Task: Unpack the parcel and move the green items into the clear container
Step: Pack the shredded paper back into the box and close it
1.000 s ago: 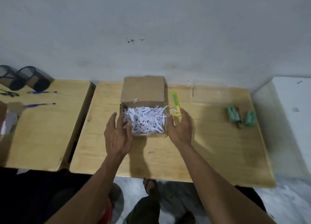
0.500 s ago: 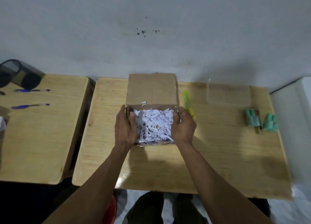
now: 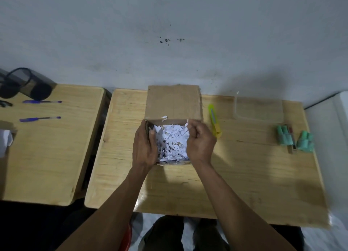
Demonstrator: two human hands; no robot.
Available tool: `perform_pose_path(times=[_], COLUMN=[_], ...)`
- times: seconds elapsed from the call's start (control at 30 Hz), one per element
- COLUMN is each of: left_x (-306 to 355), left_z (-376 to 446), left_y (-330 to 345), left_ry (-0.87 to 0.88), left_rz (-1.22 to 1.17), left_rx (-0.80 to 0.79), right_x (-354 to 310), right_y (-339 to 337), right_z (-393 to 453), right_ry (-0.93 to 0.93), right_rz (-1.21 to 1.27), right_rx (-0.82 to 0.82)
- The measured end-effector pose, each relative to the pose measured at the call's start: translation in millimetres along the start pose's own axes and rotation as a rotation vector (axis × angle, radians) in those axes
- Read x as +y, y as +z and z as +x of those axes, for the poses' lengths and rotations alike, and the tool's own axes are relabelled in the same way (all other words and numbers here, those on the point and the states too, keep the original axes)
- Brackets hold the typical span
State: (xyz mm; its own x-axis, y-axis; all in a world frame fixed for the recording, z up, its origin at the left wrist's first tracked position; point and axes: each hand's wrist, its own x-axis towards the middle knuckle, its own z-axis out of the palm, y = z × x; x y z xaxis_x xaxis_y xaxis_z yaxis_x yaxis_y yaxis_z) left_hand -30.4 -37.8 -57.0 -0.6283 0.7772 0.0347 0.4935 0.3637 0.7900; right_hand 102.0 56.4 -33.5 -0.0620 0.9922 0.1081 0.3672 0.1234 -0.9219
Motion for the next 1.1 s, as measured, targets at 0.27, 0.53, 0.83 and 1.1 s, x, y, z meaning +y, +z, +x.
perform_pose_path(times=[0.27,0.53,0.83,1.1], left_x=[-4,6,4,24], left_z=[-1,16,35,38], left_y=[3,-2,5,-8], left_ry=[-0.008,-0.110,-0.427,-0.640], left_rz=[0.016,-0.058,-0.459,-0.782], left_rx=[-0.010,0.005,0.109,0.126], right_x=[7,-1,-2,4], right_y=[6,-5,-1,-16], right_z=[-20,41,45,48], right_ry=[-0.083,0.176,0.562,0.745], right_rz=[-0.365,-0.246,0.293,0.611], right_rx=[-0.324,-0.082,-0.088,0.064])
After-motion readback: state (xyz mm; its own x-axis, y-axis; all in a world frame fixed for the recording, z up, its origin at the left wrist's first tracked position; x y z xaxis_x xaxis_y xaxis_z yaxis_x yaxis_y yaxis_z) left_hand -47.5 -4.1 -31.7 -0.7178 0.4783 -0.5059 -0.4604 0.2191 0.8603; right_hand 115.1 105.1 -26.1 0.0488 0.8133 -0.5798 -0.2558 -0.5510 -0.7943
